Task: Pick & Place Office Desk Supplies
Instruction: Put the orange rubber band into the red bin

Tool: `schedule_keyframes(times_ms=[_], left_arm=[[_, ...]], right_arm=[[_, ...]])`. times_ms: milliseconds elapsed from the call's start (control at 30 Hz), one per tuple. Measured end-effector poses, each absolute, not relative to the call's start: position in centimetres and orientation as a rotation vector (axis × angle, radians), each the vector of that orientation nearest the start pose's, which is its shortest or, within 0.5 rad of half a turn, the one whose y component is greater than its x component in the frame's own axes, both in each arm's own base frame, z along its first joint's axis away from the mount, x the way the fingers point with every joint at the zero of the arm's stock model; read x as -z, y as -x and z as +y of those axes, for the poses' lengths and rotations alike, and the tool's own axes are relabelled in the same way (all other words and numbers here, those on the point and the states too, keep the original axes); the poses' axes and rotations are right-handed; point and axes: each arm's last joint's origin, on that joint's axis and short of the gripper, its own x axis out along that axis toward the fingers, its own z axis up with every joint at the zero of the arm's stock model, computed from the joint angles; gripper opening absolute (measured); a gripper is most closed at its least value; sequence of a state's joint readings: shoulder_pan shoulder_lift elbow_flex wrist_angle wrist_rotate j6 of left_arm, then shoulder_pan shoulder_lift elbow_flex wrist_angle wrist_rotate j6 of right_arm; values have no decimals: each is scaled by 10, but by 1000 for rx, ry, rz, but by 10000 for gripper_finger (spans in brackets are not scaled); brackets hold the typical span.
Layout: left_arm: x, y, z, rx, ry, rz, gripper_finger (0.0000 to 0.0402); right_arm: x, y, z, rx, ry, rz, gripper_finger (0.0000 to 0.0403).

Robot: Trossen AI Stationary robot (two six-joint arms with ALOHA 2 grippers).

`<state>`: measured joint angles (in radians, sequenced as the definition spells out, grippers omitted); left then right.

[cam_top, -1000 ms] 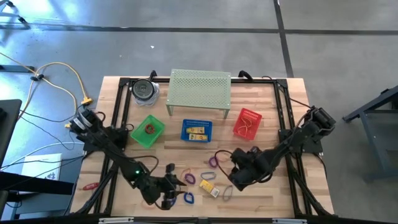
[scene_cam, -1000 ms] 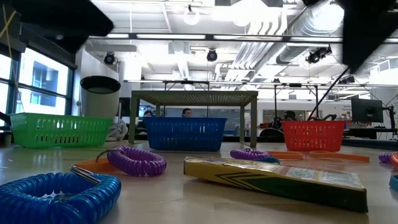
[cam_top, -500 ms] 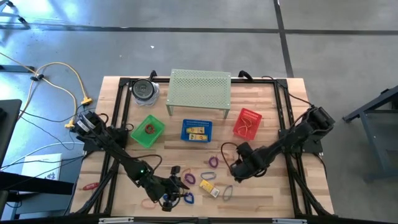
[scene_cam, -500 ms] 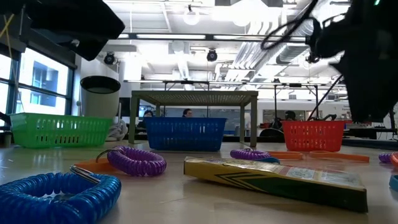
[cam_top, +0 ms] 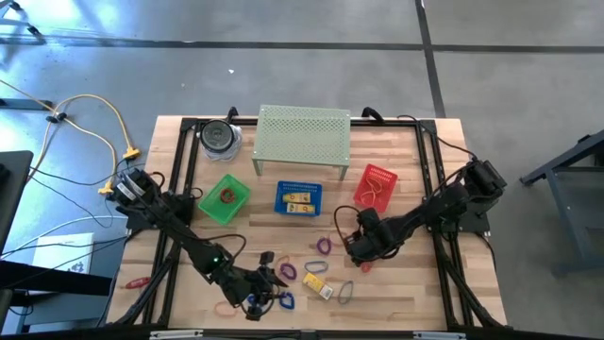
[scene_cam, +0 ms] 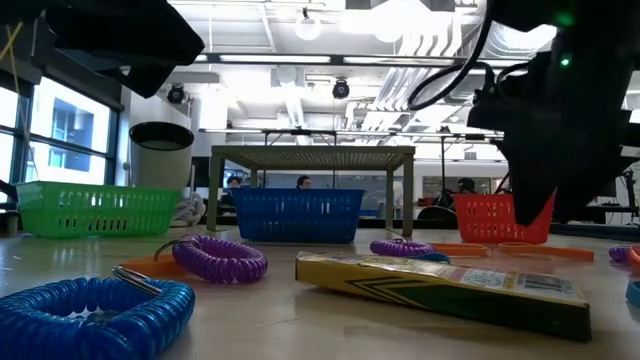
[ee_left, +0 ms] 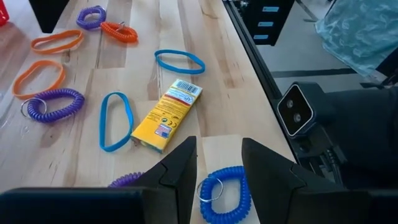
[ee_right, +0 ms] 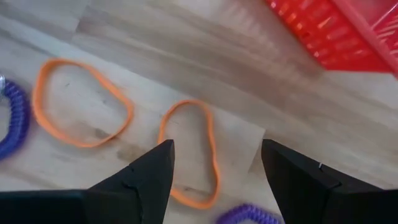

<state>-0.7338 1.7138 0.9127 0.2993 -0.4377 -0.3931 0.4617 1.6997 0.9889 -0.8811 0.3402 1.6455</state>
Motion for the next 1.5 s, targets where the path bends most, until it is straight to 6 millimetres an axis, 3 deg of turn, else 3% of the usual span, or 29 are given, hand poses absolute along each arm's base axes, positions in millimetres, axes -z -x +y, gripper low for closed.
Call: schedule_keyframes(times_ms=[867,1333,1500], left_arm=[[-185,-276,-221,184,67,463,122],[-185,-274,-223,203,87,474,122],[-185,-283,-212,172,71,463,122]], right_arm=[[-120,-234,109,997,-736,957,226],[-118,-233,110,984,-689,951,67],[-117,-233,113,974,-679,948,11]])
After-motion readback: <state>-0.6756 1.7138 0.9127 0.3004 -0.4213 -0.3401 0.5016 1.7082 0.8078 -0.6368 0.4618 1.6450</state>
